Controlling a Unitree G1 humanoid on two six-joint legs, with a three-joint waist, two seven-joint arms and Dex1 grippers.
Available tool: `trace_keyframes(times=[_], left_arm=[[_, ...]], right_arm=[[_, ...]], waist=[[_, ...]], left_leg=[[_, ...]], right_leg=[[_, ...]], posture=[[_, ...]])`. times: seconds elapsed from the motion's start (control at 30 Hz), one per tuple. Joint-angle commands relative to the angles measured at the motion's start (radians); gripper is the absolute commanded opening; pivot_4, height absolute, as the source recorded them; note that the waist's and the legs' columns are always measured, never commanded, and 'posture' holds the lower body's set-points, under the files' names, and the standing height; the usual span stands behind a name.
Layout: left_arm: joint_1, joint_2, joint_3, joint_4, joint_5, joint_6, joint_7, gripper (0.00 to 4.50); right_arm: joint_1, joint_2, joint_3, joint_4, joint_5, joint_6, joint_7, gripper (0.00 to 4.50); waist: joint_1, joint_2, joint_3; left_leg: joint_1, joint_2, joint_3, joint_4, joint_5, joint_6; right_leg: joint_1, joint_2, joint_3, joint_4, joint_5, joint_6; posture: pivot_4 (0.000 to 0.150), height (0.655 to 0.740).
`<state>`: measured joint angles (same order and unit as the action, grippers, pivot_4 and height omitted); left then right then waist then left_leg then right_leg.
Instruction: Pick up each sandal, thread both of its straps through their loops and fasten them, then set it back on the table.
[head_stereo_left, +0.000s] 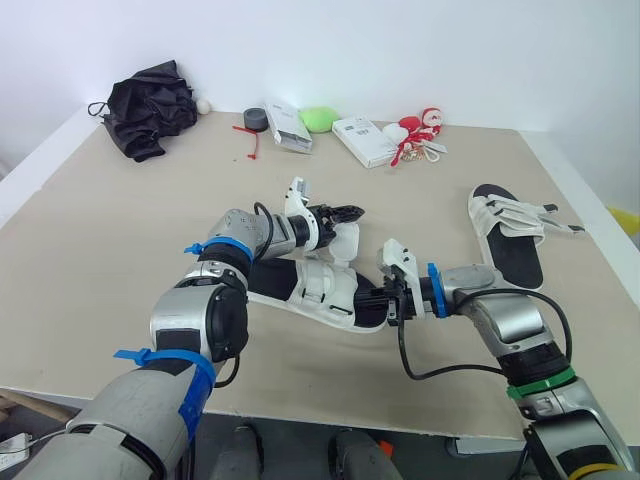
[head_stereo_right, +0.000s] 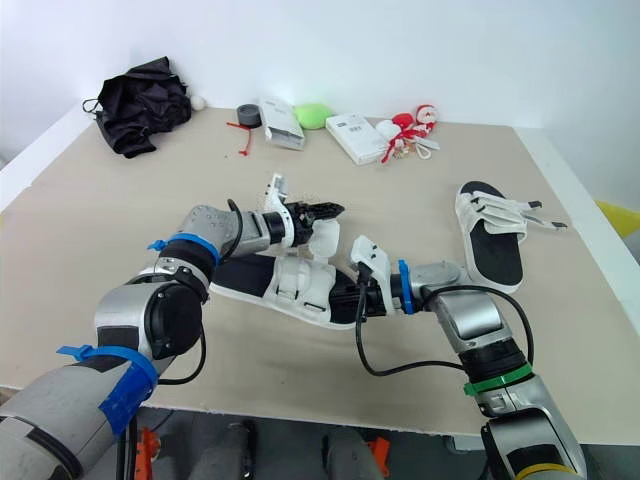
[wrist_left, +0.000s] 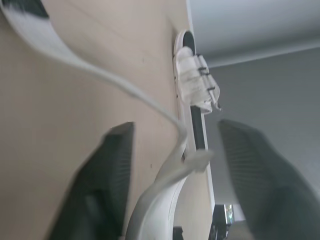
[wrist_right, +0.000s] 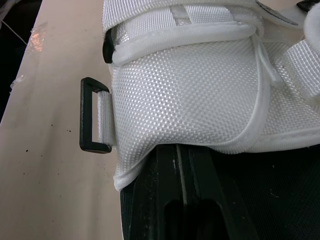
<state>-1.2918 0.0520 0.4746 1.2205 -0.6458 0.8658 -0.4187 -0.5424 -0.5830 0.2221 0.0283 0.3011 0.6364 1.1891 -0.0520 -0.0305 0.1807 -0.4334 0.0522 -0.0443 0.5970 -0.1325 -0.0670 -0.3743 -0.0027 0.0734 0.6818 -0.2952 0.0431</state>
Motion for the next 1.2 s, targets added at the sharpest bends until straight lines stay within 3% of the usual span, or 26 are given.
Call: trace_keyframes(times=[0.03, 0.1, 0.33, 0.47, 0.63, 0.7, 0.87, 0.93, 1.07, 1.2], left_arm=[[-0.042, 0.004, 0.033, 0.004, -0.012, -0.027, -0.003, 0.92], [-0.047, 0.006, 0.041, 0.007, -0.013, -0.027, -0.007, 0.20], [-0.029, 0.008, -0.004, -0.066, 0.016, -0.032, -0.118, 0.20], [0.070, -0.001, -0.133, -0.325, 0.016, 0.033, -0.306, 0.20], [0.384, 0.052, -0.379, -0.875, 0.048, -0.054, -0.512, 0.20], [0.518, 0.099, -0.453, -1.063, 0.082, -0.193, -0.612, 0.20], [0.698, 0.168, -0.562, -1.211, 0.190, -0.571, -0.775, 0.20], [0.732, 0.178, -0.590, -1.207, 0.235, -0.724, -0.816, 0.20], [0.752, 0.214, -0.668, -1.101, 0.405, -1.244, -0.914, 0.20], [0.712, 0.245, -0.711, -0.940, 0.486, -1.584, -0.951, 0.20]], right_arm=[[0.030, -0.004, 0.026, 0.023, -0.019, 0.029, -0.030, 0.00], [0.028, -0.003, 0.027, 0.027, -0.021, 0.027, -0.029, 0.00], [0.023, 0.001, 0.032, 0.030, -0.021, 0.024, -0.026, 0.00], [0.031, -0.001, 0.032, 0.024, -0.020, 0.025, -0.027, 0.00], [0.046, -0.011, 0.030, 0.013, -0.015, 0.026, -0.025, 0.00], [0.049, -0.014, 0.031, 0.011, -0.012, 0.028, -0.023, 0.00], [0.048, -0.018, 0.036, 0.011, -0.008, 0.028, -0.015, 0.00], [0.045, -0.019, 0.040, 0.014, -0.009, 0.027, -0.011, 0.00], [0.031, -0.015, 0.049, 0.021, -0.009, 0.028, -0.003, 0.00], [0.024, -0.017, 0.052, 0.028, -0.011, 0.026, 0.004, 0.00]], waist=[[0.000, 0.000, 0.000], [0.000, 0.000, 0.000], [0.000, 0.000, 0.000], [-0.002, 0.000, 0.001], [-0.005, 0.001, 0.000], [-0.003, 0.001, 0.000], [0.005, 0.001, 0.000], [0.006, 0.001, 0.000], [0.009, 0.001, 0.000], [0.010, 0.001, 0.000]], left_leg=[[0.000, 0.000, 0.000, 0.000, 0.000, 0.000], [0.000, 0.000, 0.000, 0.000, 0.000, 0.000], [0.000, 0.000, 0.000, 0.000, 0.000, 0.000], [0.000, 0.000, 0.000, -0.001, 0.001, -0.001], [0.001, 0.000, 0.000, -0.004, 0.001, -0.002], [0.002, 0.000, 0.001, -0.005, 0.001, -0.003], [0.003, 0.000, 0.001, -0.005, 0.001, -0.003], [0.002, 0.000, 0.001, -0.004, 0.001, -0.003], [0.001, 0.000, 0.002, -0.003, 0.000, -0.002], [0.001, 0.000, 0.002, -0.004, -0.001, 0.000]], right_leg=[[0.000, 0.000, 0.000, 0.000, 0.000, 0.000], [0.000, 0.000, 0.000, 0.000, 0.000, 0.000], [0.000, 0.000, 0.000, 0.000, 0.000, 0.000], [-0.001, 0.000, 0.000, 0.000, 0.000, 0.000], [0.000, 0.000, 0.001, 0.000, 0.000, 0.000], [0.000, -0.001, 0.002, 0.000, -0.001, 0.000], [0.002, -0.001, 0.001, 0.000, -0.001, -0.001], [0.002, -0.002, 0.001, -0.001, -0.001, -0.002], [0.001, -0.003, 0.001, -0.002, -0.002, -0.002], [0.001, -0.003, 0.001, -0.002, -0.003, -0.002]], posture=[[0.150, 0.7322], [0.150, 0.7322], [0.150, 0.7322], [0.150, 0.7322], [0.150, 0.7322], [0.150, 0.7322], [0.150, 0.7322], [0.150, 0.7322], [0.150, 0.7322], [0.150, 0.7322]])
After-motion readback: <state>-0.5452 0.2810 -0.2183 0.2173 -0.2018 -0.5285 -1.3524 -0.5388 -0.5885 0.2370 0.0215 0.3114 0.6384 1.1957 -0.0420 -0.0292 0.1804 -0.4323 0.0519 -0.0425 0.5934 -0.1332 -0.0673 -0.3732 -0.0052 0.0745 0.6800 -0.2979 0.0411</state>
